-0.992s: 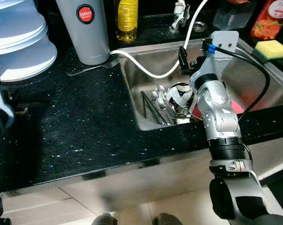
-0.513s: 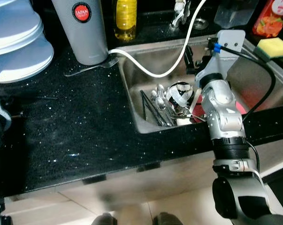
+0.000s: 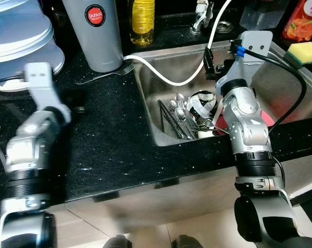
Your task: Kitchen organization
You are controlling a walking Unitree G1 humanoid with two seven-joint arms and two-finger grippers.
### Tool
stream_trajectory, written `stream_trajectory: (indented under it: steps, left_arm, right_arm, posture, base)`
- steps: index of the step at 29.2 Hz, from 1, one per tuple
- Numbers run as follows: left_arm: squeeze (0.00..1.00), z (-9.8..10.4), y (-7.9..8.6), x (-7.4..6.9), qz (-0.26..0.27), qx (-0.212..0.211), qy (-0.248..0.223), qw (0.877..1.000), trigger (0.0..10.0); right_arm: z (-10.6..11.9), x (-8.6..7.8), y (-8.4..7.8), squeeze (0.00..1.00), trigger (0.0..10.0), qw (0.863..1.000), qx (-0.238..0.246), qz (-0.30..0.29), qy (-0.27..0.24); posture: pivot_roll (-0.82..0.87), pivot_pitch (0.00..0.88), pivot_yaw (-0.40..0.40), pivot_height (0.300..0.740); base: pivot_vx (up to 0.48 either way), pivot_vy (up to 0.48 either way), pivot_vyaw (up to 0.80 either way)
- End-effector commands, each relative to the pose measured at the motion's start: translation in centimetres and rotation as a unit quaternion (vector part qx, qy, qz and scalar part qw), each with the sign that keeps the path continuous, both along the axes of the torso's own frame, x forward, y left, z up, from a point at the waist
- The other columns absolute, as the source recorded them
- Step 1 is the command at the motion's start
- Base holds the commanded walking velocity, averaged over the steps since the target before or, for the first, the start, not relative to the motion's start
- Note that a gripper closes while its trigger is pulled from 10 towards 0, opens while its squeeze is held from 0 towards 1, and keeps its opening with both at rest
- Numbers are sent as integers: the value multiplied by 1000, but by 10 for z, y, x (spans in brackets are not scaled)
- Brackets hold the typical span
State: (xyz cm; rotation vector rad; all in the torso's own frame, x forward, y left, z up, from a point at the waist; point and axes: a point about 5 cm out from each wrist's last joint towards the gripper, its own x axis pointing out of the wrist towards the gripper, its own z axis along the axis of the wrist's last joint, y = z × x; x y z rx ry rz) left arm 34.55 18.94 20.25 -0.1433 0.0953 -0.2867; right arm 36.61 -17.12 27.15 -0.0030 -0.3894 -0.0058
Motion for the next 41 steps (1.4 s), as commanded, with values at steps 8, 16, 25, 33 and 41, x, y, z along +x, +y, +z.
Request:
stream_trajectory:
  steps: [8, 16, 25, 33, 41]
  left_arm:
    - [0, 18, 21, 0, 80, 115, -62, 988, 10000]
    - [0, 32, 75, -2, 206, 122, -53, 969, 10000]
    - [0, 10, 115, 0, 290, 39, 23, 956, 10000]
    - [0, -39, 109, 0, 257, -58, 117, 958, 10000]
    - [0, -52, 33, 3, 135, -127, 127, 974, 10000]
  right_arm:
    - [-2, 0, 0, 0, 10000, 1000, 1, 0, 3]
    - [-1, 1, 4, 0, 10000, 1000, 1, 9, 2]
    - [-1, 0, 3, 0, 10000, 1000, 1, 7, 2]
    - [-1, -3, -1, 0, 10000, 1000, 1, -1, 2]
    - [-1, -1, 1, 0, 10000, 1000, 0, 2, 3]
  posture:
    - [19, 107, 55, 740]
    - [22, 101, 49, 740]
    - [13, 108, 54, 740]
    - [3, 119, 58, 740]
    - [9, 119, 52, 740]
  base:
    - [0, 0, 0]
    - [0, 0, 0]
    - [0, 0, 0]
    - [0, 0, 0]
    - [0, 0, 0]
